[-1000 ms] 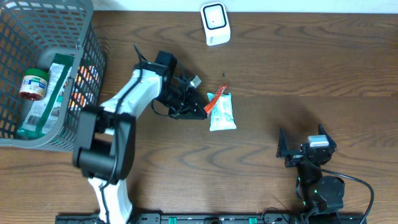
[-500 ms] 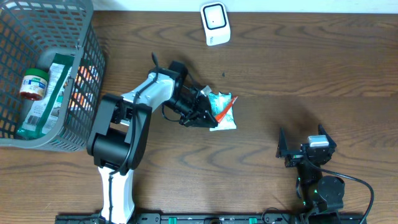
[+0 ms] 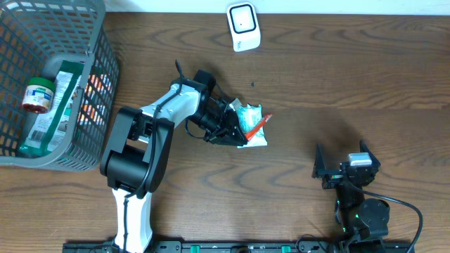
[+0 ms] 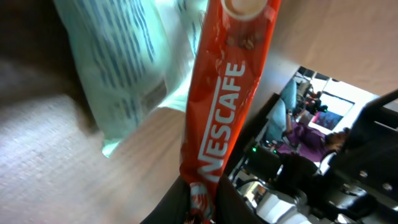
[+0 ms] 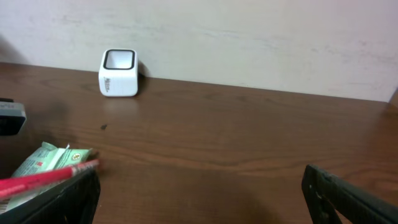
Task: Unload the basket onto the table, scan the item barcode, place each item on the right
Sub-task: 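Carry the Nescafe stick to the table beside the wipes pack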
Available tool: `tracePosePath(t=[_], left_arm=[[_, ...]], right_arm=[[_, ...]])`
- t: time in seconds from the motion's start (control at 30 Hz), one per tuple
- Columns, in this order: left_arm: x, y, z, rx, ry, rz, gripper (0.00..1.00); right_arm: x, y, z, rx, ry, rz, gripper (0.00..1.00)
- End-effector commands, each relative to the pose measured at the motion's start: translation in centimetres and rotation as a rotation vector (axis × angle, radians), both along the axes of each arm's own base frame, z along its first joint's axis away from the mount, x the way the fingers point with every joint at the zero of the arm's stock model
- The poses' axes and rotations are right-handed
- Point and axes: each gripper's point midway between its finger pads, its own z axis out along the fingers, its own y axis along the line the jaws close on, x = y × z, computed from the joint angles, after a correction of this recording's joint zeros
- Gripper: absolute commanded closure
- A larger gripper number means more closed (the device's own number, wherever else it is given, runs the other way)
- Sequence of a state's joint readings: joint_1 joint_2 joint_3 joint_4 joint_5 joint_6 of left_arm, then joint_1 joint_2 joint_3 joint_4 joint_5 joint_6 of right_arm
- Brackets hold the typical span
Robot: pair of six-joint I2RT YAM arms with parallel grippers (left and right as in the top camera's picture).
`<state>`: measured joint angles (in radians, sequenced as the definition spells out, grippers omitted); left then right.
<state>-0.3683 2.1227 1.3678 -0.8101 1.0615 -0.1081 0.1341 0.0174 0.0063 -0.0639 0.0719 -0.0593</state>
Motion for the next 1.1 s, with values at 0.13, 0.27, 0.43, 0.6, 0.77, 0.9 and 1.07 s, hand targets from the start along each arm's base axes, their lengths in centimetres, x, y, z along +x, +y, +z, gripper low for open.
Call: tracePosePath(t=[0.13,0.27,0.43,0.6,0.77,0.9,1.07], left_arm=[[1.0,1.8,-2.3,0.158,0.023,0.071,0.85],[1.9,2.6,-2.3,0.16,0.033,0.113,0.86],[2.7,3.5,-2.4,0.161,0.025,0.141,0.85],[3.5,4.2,-3.4,0.229,-0.018,0.153,0.83],[3.9,4.7,-4.0,0.274,-0.039,0.165,0.76],[4.1,4.7,-4.0,0.272,-0.049,0.168,0.64],[4.4,4.6,-4.0,0.266,-0.064,0.17,0.58]], right_arm=[[0.0,0.0,0.0,-0.002,0.0,-0.001,0.01],[0.0,0.0,0.0,-0.002,0.001,-0.001,0.01],[0.0,0.0,0.0,-0.002,0.0,-0.001,0.01],[0.0,0.0,0.0,-0.002,0.001,-0.001,0.01],[0.0,0.0,0.0,-0.002,0.0,-0.001,0.01],[0.0,0.0,0.0,-0.002,0.001,-0.001,0.01],[0.0,0.0,0.0,-0.002,0.0,-0.001,0.01]])
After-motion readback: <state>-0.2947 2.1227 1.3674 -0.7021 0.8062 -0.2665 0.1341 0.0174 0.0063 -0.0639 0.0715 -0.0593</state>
